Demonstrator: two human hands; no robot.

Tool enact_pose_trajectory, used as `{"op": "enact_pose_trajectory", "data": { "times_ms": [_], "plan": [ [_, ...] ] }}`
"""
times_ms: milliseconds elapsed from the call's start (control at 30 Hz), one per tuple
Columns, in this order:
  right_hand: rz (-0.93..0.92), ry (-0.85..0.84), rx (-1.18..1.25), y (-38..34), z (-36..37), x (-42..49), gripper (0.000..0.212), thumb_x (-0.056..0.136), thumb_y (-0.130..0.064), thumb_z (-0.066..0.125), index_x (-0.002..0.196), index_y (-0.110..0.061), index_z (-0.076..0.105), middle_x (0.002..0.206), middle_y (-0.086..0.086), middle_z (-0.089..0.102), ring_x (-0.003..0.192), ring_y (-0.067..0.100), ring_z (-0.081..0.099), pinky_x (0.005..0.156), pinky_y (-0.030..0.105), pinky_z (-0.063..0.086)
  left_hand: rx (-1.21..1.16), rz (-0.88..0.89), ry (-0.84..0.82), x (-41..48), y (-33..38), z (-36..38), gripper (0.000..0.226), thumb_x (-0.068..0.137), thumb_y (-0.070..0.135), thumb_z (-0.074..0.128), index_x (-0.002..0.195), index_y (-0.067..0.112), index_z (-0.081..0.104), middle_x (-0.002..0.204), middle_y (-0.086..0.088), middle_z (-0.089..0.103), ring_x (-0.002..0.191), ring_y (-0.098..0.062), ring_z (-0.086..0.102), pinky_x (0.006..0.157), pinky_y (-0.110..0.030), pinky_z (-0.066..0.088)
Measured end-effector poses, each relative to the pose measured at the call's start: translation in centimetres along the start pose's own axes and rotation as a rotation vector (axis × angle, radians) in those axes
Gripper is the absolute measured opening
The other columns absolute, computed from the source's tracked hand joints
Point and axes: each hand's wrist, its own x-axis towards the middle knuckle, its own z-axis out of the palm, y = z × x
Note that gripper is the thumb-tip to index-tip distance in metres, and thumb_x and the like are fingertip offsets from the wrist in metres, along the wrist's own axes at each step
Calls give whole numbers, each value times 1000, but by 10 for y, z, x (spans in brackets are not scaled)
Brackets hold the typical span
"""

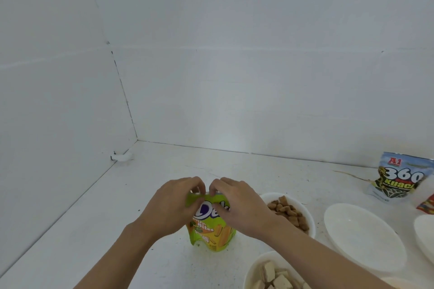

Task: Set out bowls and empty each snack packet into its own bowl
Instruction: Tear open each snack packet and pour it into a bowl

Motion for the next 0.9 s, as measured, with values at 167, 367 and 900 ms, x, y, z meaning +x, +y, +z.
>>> {"op": "enact_pose_trajectory", "data": {
  "times_ms": [167,367,900],
  "plan": [
    [-13,-7,-29,3,0,4,15,93,-22,57,106,-27,52,95,-6,61,80,17,54,72,32,36,-19,-16,-49,8,-2,-8,11,90,40,66,89,31,61,88,13,69,83,-9,66,71,-31,59],
    [-24,2,-40,3,-1,9,2,95,-21,58,96,-22,58,95,-5,59,89,18,55,80,38,45,-78,-17,-52,10,-4,-8,10,90,35,70,88,31,61,90,11,71,84,-11,68,71,-28,61],
    [-30,-65,-73,-4,8,16,6,95,-14,55,97,-19,52,98,-3,55,87,20,52,78,37,42,-215,-48,-104,9,-10,-21,10,91,32,71,86,26,78,80,13,75,78,-4,71,75,-25,60]
  ]
}}
